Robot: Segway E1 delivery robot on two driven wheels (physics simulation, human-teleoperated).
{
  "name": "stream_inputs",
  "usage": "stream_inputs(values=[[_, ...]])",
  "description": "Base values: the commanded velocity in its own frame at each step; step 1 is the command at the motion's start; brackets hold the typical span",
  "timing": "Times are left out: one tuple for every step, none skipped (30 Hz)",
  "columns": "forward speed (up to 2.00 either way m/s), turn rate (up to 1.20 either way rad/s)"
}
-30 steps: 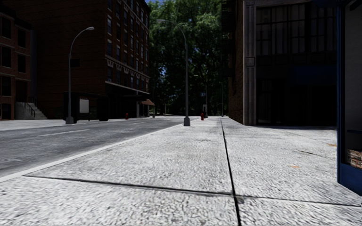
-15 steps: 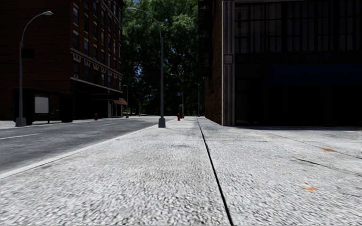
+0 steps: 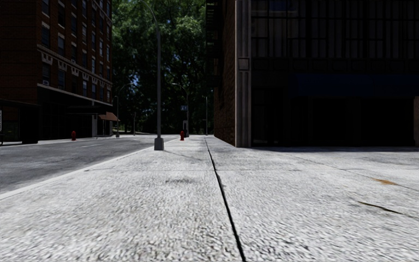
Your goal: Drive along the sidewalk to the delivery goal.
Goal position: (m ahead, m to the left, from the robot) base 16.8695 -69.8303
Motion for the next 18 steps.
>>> stream_inputs(values=[[1.95,0.0],[1.95,0.0],[1.95,0.0],[1.95,0.0],[1.95,0.0],[1.95,0.0],[1.95,0.0],[1.95,0.0],[1.95,0.0],[1.95,0.0],[1.95,0.0],[1.95,0.0],[1.95,0.0],[1.95,0.0],[1.95,0.0],[1.95,0.0],[1.95,0.0],[1.95,0.0]])
